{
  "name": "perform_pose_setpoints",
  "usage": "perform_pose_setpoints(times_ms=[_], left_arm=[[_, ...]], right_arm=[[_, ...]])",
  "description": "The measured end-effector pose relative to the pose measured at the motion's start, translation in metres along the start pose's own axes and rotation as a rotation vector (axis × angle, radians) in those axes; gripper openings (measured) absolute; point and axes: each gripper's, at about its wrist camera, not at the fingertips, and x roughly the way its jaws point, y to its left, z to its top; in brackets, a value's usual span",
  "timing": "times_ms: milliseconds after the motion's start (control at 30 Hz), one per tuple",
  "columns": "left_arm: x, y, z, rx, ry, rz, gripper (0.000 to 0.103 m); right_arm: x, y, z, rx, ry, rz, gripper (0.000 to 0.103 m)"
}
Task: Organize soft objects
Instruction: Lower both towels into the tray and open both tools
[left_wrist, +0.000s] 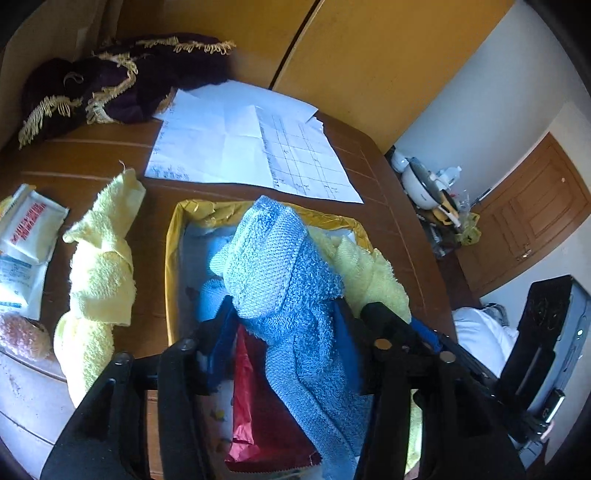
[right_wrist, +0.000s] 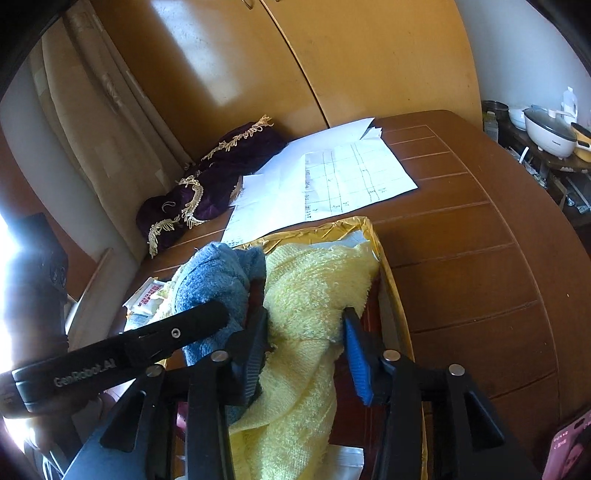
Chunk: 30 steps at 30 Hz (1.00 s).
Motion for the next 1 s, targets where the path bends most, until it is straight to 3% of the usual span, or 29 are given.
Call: perform_pose_setpoints(times_ms=[133, 200, 267, 433, 600, 833, 1000], left_arm=[[-0.010, 0.010, 0.001, -0.074, 0.015, -0.100, 0.055], [-0.019, 0.013, 0.000, -0.093, -0.006, -0.143, 0.069], [-0.027, 0.015, -0.002, -0.107, -0.025, -0.184, 0.078], [-0.045, 0.015, -0.010, -0.087, -0.044, -0.230, 0.078], [-0.084, 0.029, -0.028, -0.089, -0.190, -0.150, 0.078], [-0.110, 0.069, -0.056, -0.152, -0.289, -0.024, 0.078], [-0.118, 0.091, -0.071, -0.188, -0.315, 0.057, 0.078]], right_arm=[[-0.012, 0.001, 0.002, 0.009, -0.047, 0.043, 0.059], [-0.023, 0.007, 0.002, -0.004, -0.087, 0.059, 0.069], [-0.033, 0.012, 0.002, -0.021, -0.121, 0.063, 0.070], [-0.048, 0.022, 0.000, -0.035, -0.159, 0.081, 0.070], [-0.055, 0.044, -0.005, -0.082, -0.159, 0.129, 0.070], [-0.042, 0.089, -0.018, -0.170, -0.087, 0.219, 0.070], [-0.036, 0.106, -0.027, -0.192, -0.045, 0.245, 0.070]])
